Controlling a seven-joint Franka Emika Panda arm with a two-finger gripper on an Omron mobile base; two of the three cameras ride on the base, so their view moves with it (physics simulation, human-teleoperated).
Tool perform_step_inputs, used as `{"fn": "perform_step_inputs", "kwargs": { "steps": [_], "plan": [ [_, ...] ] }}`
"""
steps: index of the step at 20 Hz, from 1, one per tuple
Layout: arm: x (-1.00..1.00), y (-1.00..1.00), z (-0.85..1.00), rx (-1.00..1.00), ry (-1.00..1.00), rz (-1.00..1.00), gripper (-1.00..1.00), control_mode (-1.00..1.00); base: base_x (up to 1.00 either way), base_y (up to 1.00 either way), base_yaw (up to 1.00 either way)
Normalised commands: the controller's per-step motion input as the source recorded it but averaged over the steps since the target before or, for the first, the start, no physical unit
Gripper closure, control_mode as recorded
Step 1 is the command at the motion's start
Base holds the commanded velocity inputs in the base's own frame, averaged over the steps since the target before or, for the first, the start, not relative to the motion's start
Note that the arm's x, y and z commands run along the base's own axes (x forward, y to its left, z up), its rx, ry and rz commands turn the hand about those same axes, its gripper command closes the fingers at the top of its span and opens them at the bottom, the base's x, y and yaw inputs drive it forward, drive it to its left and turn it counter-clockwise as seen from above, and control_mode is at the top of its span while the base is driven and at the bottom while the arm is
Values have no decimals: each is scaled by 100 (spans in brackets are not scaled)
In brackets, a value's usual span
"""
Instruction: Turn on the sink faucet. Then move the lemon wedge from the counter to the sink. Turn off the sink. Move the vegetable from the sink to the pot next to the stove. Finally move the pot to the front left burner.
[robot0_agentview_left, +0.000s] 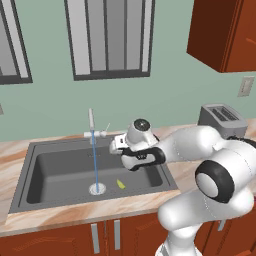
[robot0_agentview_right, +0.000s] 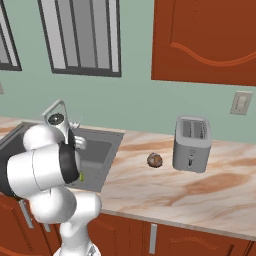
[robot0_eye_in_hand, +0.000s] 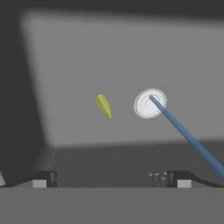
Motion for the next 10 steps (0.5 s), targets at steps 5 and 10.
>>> {"fn": "perform_step_inputs", "kwargs": {
  "steps": [5, 10],
  "plan": [
    [0, 0, 90, 0, 0, -6, -100, -100, 0, 0, 0],
    [-11, 0, 38, 0, 0, -5, -100, -100, 0, 0, 0]
  ]
}}
